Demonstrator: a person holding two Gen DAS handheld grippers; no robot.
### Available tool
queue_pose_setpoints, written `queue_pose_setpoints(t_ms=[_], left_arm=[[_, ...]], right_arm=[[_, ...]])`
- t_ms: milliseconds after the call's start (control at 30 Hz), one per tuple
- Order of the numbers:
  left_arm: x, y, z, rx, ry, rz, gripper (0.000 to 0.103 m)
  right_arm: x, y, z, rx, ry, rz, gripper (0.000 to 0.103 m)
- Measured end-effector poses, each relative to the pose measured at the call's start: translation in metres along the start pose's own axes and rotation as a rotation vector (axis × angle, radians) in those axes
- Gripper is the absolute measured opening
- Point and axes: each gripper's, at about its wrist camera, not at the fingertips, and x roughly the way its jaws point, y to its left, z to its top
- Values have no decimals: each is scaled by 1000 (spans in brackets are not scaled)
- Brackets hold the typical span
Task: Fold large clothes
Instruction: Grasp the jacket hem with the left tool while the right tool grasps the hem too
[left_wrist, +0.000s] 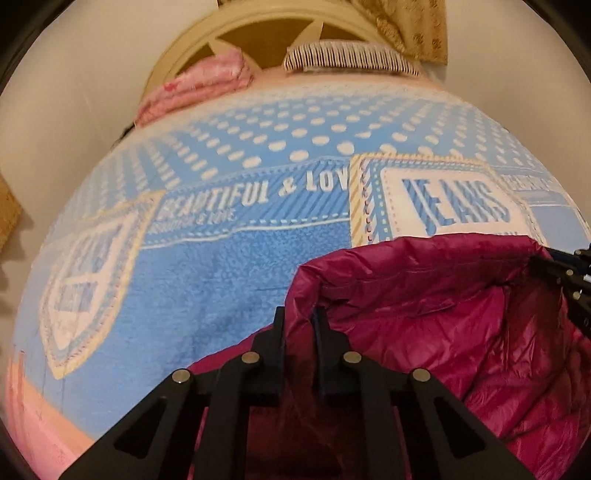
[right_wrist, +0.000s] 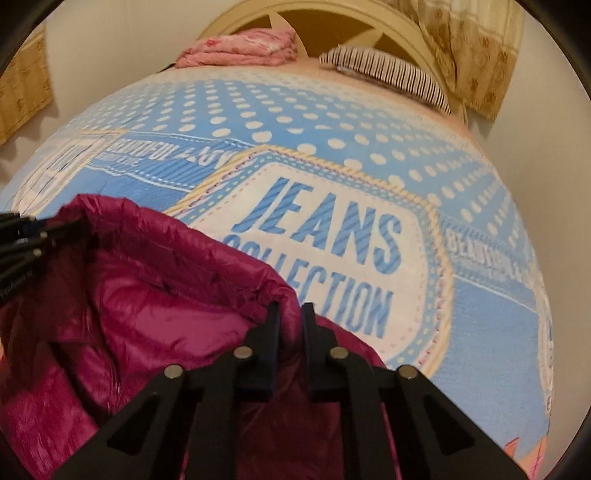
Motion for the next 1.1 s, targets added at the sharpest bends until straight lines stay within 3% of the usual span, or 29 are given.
queue_pose_setpoints(t_ms=[300,433,633,733,767,800,833,867,933,1033,1100], left_arm=[[-2,-5,-47,40,-7,49,10],[5,-4,-63,20,1,37,10],[-17,1,-69,-37,-22,-14,12],[-36,5,-67,-59,-60,-21,23],[-44,8,-65,-74,-80,-21,34],[-51,11,-62,-93,-106,-16,55],[-57,14,-59,-115,-130,-3,66],[-62,18,-56,-142,-162,13,82],[-64,23,-46,-179,-203,47,86],[-31,18,-29,-137,-124,163,86],[-2,14,-31,-109,-51,189,86]], right_arm=[[-18,2,-38,-17,-66,-18,9],[-3,4,-61,-25,-39,-24,8],[8,3,-77,-46,-40,-58,7],[9,2,-77,-45,-44,-62,7],[8,2,-78,-43,-46,-60,7],[8,1,-79,-40,-47,-58,7],[7,1,-80,-39,-49,-56,7],[6,2,-81,-40,-51,-57,7],[6,3,-81,-47,-54,-60,7],[6,2,-81,-43,-49,-54,7],[4,0,-81,-34,-39,-36,7]])
